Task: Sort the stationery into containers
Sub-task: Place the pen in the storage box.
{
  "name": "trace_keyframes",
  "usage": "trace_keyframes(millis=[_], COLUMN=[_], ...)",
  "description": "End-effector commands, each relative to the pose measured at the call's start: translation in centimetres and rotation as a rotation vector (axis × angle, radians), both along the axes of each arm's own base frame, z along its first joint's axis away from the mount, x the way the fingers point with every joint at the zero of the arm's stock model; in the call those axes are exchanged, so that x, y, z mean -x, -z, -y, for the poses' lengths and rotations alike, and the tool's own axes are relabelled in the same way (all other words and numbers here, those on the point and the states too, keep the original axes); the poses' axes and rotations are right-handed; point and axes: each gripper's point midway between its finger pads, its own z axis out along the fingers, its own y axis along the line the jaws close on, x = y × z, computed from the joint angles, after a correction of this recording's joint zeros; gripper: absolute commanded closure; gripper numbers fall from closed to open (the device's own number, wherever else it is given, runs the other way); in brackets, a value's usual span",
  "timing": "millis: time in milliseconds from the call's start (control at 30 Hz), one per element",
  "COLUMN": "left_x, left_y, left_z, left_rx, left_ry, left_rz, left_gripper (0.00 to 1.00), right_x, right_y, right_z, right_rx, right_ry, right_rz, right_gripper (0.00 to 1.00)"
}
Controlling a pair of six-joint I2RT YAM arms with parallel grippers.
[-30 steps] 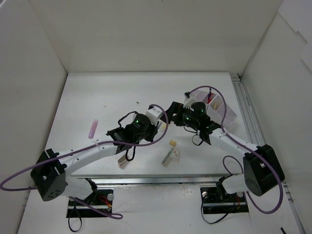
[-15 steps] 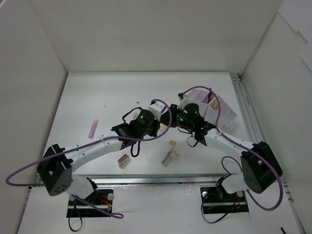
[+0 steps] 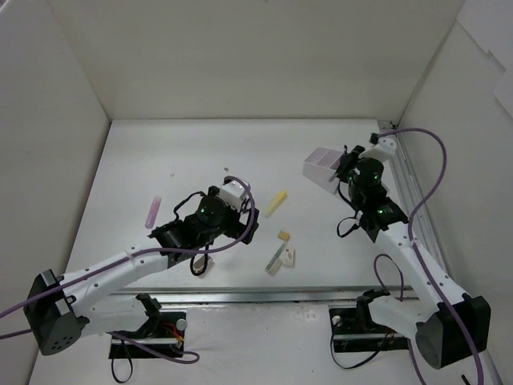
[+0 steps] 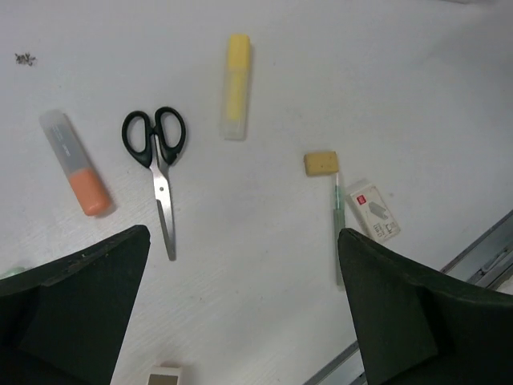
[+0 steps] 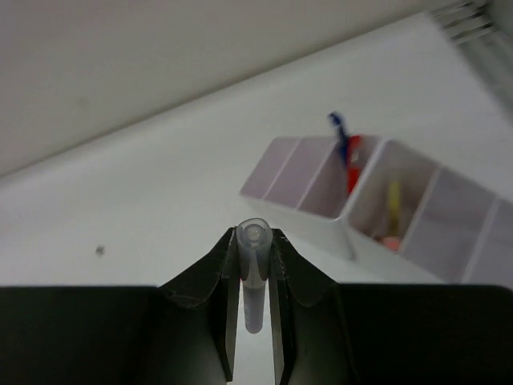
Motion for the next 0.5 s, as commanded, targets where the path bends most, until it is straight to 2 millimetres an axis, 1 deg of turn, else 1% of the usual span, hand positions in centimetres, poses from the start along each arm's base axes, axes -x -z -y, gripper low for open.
trace_keyframes(millis=[0, 33, 67, 100, 133, 167, 200, 233, 267, 300, 333, 367, 400, 433, 467], left_x=[0.0, 0.0, 0.0, -0.1, -0.4, -0.5, -0.6, -1.0, -1.0, -1.1, -1.2, -1.4, -1.5, -1.6, -1.8], left_y=[0.5, 1.1, 1.4, 1.8, 2.0, 2.7, 2.9, 3.3, 3.5, 3.6, 3.9, 4.0, 4.2, 4.9, 4.7], left_z=[-0.6, -0.7, -0.7, -0.5, -0.7, -0.5, -0.3, 0.1, 0.2, 0.5, 0.8, 1.2, 1.4, 1.7, 2.1], left_rx=[0.001, -0.008, -0.014, -0.021, -0.026, -0.047, -0.052, -0.066, -0.076, -0.083, -0.091, -0.094, -0.097, -0.109, -0.102], left_ry=[-0.016, -0.023, -0.026, -0.024, -0.036, -0.034, -0.033, -0.033, -0.030, -0.021, -0.013, -0.006, -0.001, 0.006, 0.010], left_rz=[0.004, -0.007, -0.016, -0.024, -0.031, -0.047, -0.054, -0.063, -0.073, -0.080, -0.088, -0.091, -0.090, -0.104, -0.101], left_gripper=[0.00, 0.00, 0.01, 0.00, 0.01, 0.01, 0.01, 0.01, 0.01, 0.01, 0.01, 0.01, 0.00, 0.01, 0.01], right_x=[-0.2, -0.6, -1.1, -1.6, -2.2, -2.9, -3.6, -4.5, -5.2, -6.7, -7.4, -8.2, -8.8, -9.6, -10.2], right_y=[-3.3, -3.1, -3.9, -3.8, -3.3, -3.8, -3.7, -2.8, -2.6, -1.4, -1.2, -1.6, -1.2, 0.0, -0.1], right_z=[8.4, 9.9, 10.3, 10.8, 12.0, 12.4, 12.6, 13.2, 13.5, 13.4, 13.4, 13.3, 13.3, 13.3, 13.3], right_rx=[0.153, 0.162, 0.162, 0.172, 0.190, 0.182, 0.188, 0.192, 0.194, 0.199, 0.202, 0.199, 0.215, 0.219, 0.211], right_ry=[0.331, 0.371, 0.380, 0.384, 0.416, 0.420, 0.416, 0.427, 0.425, 0.400, 0.391, 0.388, 0.384, 0.382, 0.385], right_rz=[0.053, 0.040, 0.061, 0.060, 0.047, 0.075, 0.081, 0.070, 0.074, 0.062, 0.060, 0.074, 0.071, 0.059, 0.084], right_gripper=[1.00, 1.00, 1.00, 1.00, 1.00, 1.00, 1.00, 1.00, 1.00, 1.00, 1.00, 1.00, 1.00, 1.00, 0.99])
